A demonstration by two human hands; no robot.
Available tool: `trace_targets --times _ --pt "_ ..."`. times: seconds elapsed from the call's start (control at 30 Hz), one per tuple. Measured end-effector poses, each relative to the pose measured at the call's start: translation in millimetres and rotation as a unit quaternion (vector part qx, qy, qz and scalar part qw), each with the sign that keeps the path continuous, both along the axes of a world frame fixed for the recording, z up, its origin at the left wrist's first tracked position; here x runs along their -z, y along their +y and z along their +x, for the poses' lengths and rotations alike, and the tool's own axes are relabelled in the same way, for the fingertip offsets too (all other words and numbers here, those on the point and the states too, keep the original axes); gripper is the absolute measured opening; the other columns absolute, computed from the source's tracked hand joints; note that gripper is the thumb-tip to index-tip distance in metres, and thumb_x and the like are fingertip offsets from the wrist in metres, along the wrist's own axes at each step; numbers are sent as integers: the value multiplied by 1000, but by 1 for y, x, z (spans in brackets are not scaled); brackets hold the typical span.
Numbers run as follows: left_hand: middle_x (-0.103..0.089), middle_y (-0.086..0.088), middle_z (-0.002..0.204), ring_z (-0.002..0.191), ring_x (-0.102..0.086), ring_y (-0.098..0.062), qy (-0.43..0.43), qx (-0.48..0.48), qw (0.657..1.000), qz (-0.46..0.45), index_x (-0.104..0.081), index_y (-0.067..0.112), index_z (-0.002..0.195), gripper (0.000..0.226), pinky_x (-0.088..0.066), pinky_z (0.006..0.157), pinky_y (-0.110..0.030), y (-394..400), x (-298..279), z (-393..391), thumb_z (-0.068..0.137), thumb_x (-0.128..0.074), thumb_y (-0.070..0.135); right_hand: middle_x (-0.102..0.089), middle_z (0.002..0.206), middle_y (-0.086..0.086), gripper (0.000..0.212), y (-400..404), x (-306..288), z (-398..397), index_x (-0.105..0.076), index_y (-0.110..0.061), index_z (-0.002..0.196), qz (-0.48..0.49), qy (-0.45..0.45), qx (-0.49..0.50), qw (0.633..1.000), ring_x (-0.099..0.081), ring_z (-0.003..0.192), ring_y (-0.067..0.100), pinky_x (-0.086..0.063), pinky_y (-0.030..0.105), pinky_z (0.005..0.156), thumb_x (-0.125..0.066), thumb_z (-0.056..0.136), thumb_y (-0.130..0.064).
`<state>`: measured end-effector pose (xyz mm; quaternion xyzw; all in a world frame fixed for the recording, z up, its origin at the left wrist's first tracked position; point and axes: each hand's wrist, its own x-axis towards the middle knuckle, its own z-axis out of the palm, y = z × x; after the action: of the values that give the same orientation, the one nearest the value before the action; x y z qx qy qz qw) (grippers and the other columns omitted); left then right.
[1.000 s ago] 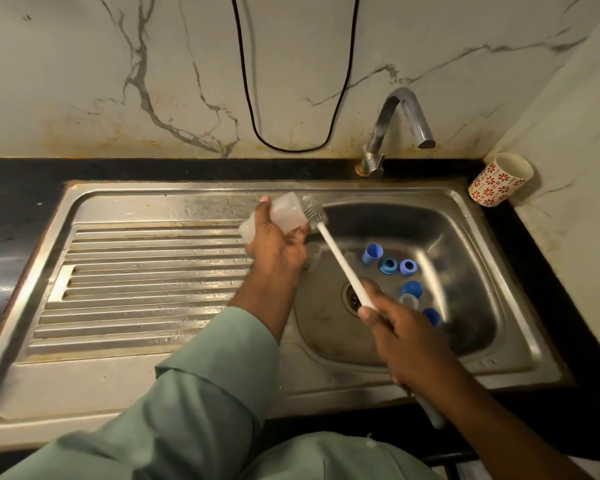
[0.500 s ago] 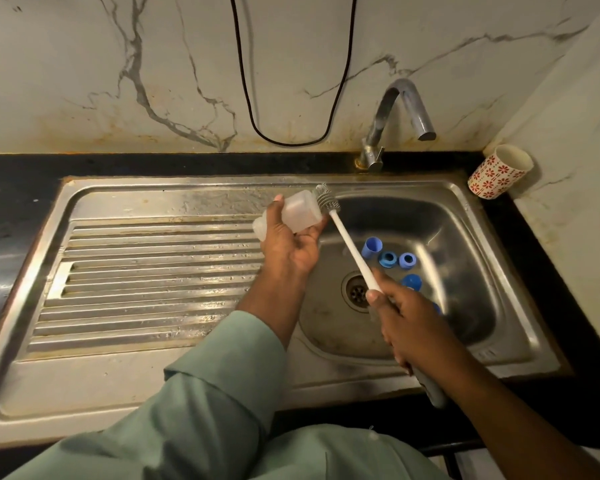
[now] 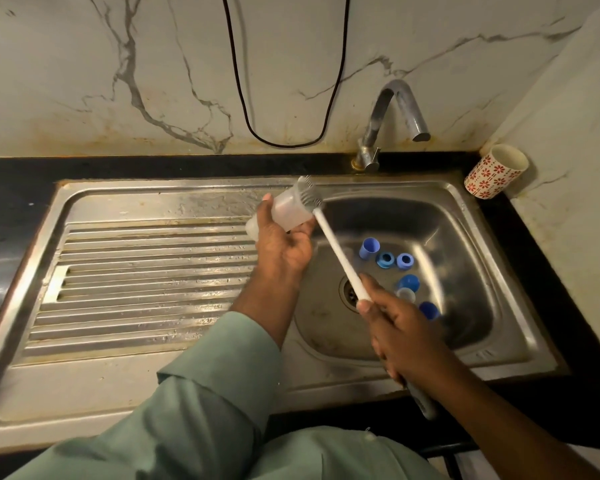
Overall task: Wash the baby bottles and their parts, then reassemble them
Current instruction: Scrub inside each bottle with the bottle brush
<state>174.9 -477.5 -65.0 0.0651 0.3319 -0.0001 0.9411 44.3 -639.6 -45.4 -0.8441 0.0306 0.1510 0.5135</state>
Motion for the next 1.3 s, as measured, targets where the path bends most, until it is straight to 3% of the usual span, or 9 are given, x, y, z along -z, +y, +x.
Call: trace_targets --times 0.3,0.43,0.6,0.67,0.77,0.9,1.03,1.2,1.3 --pt "-60 -24 126 116 -64 -36 -7 45 999 15 -40 3 137 61 -57 90 -51 -9 -7 -6 90 -72 25 -51 55 -8 41 -7 5 8 -40 -49 136 -65 -53 -7 996 -43 42 0 -38 15 42 -46 98 -36" --pt "-66 -22 108 94 -70 -32 -13 38 999 9 -44 3 138 59 -60 80 -47 1 -7 -7 91 -71 26 -53 61 2 41 -22 6 -8 -41 -43 137 -84 -47 -35 995 -44 47 2 -41 21 45 -47 98 -32" --pt "-64 -22 116 99 -69 -31 -11 74 997 28 -43 3 140 62 -62 80 -43 -13 -9 -13 92 -70 30 -50 52 -8 34 -15 9 3 -41 -63 117 -51 -66 -21 996 -43 41 1 -39 18 41 -47 97 -36" --pt "-66 -21 114 103 -69 -32 -2 36 999 8 -44 3 139 61 -60 88 -44 -3 -10 -5 91 -71 29 -51 55 -3 39 -22 11 -12 -37 -64 121 -43 -69 -39 996 -44 45 2 -41 20 45 -47 97 -35" --pt "-66 -22 117 101 -70 -32 13 67 997 38 -43 3 139 61 -63 76 -44 -10 -6 -13 91 -71 28 -54 61 8 38 -30 16 -13 -40 -60 124 -47 -54 -18 997 -45 47 5 -42 23 46 -47 96 -35" --pt "-61 -24 128 112 -66 -34 16 85 996 20 -45 1 139 60 -60 83 -48 -20 -5 -15 94 -67 35 -59 61 -12 38 -23 24 -5 -36 -66 120 -64 -85 -30 994 -50 46 -1 -40 12 45 -47 95 -40" --pt "-61 -23 128 106 -67 -33 50 76 995 49 -44 4 141 60 -61 75 -41 -10 -4 -10 95 -66 36 -58 66 6 43 -41 31 -18 -37 -65 127 -83 -87 -43 992 -50 49 3 -46 19 49 -47 96 -38" --pt "-61 -20 123 97 -67 -29 46 71 996 28 -48 3 140 55 -55 96 -44 -15 -2 -8 100 -57 40 -57 61 -7 42 -37 31 -10 -29 -69 127 -89 -115 -72 987 -51 49 1 -41 14 47 -42 91 -52" --pt "-62 -21 125 105 -68 -31 22 117 991 54 -48 3 138 54 -62 80 -40 -13 -1 -9 100 -56 42 -59 62 3 48 -46 29 -10 -33 -64 128 -100 -101 -51 989 -53 50 5 -47 20 48 -36 81 -63"
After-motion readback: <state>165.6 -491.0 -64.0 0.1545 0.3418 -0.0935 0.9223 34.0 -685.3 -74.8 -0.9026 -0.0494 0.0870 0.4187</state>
